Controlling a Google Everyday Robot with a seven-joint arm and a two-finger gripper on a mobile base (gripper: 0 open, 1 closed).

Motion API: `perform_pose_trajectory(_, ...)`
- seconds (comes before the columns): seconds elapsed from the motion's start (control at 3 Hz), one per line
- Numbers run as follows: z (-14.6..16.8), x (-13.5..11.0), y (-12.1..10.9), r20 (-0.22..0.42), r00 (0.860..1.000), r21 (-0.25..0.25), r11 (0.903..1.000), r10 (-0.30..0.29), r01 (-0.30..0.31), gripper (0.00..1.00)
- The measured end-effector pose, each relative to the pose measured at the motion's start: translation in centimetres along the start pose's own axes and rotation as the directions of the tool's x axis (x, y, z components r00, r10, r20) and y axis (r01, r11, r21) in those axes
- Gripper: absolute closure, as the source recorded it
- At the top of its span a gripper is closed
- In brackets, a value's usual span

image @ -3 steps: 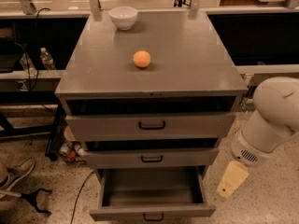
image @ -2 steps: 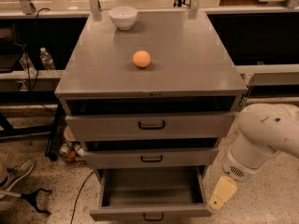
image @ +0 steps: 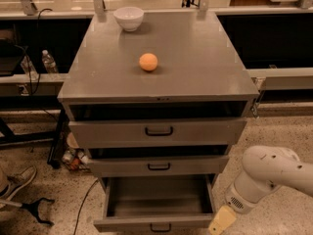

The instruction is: Close bottom drawer

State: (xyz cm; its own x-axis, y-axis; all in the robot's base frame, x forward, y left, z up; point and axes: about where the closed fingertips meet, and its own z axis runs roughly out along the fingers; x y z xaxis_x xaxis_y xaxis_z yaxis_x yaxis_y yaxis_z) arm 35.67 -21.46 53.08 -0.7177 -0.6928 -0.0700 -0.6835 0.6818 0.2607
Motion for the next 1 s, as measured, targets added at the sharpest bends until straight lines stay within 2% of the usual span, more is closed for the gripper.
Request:
perform_pose_trajectory(0.33,3.5,-0.5,-0.2,0.042,0.999,-0.054,0.9985,-0.003,0.005,0.0)
perform_pose_trajectory(0.67,5.7,-0.9,0.1,0.081,0.997,-0.068,0.9975,-0.013,0.019,0.0)
perform_pose_trajectory(1.0,5.7,-0.9,0.1,0.081,0.997,-0.068,0.9975,-0.013,0.019,0.0)
